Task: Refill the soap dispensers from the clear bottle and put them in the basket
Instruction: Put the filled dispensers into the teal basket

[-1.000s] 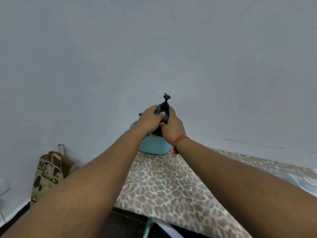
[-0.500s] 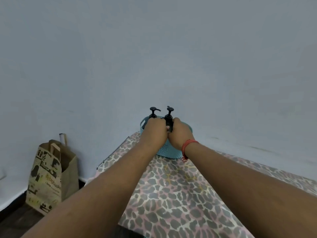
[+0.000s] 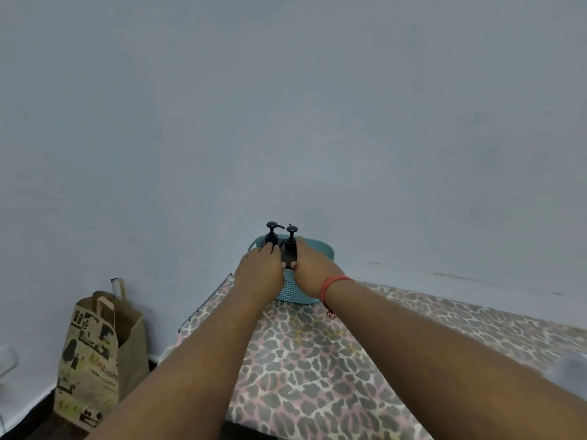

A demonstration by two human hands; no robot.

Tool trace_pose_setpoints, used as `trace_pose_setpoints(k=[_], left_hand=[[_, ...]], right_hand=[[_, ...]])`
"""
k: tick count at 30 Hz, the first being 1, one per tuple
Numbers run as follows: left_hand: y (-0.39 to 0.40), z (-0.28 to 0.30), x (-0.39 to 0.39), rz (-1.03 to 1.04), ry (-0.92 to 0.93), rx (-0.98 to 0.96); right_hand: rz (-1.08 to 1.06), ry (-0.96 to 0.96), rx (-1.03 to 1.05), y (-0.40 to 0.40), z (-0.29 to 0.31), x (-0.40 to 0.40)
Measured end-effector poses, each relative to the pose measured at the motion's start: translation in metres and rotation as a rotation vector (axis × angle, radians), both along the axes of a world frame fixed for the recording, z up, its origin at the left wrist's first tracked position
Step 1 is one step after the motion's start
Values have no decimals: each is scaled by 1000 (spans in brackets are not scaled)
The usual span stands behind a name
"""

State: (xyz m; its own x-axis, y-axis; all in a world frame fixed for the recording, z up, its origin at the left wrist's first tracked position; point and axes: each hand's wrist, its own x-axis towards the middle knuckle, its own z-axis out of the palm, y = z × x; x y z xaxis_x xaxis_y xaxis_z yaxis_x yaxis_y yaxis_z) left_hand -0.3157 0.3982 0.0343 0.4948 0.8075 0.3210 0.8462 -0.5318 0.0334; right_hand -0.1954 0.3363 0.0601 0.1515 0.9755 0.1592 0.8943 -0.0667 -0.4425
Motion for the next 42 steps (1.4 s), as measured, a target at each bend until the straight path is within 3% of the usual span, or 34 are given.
trace_pose_setpoints(k=[12, 27, 30, 38, 42], left_hand=[[-127, 19, 23, -102, 37, -73], [-319, 19, 161, -403, 43, -167], [-337, 8, 188, -428, 10, -279], [-357, -24, 243, -494, -427, -816], [-358, -36, 263, -473, -562, -933]], right_hand=[[-162, -182, 81, -163, 16, 70], [-485, -369, 284, -413, -16, 176], [-531, -275, 276, -426, -31, 193], [-655, 386, 320, -401, -72, 222], [-644, 637, 356, -383, -90, 229]])
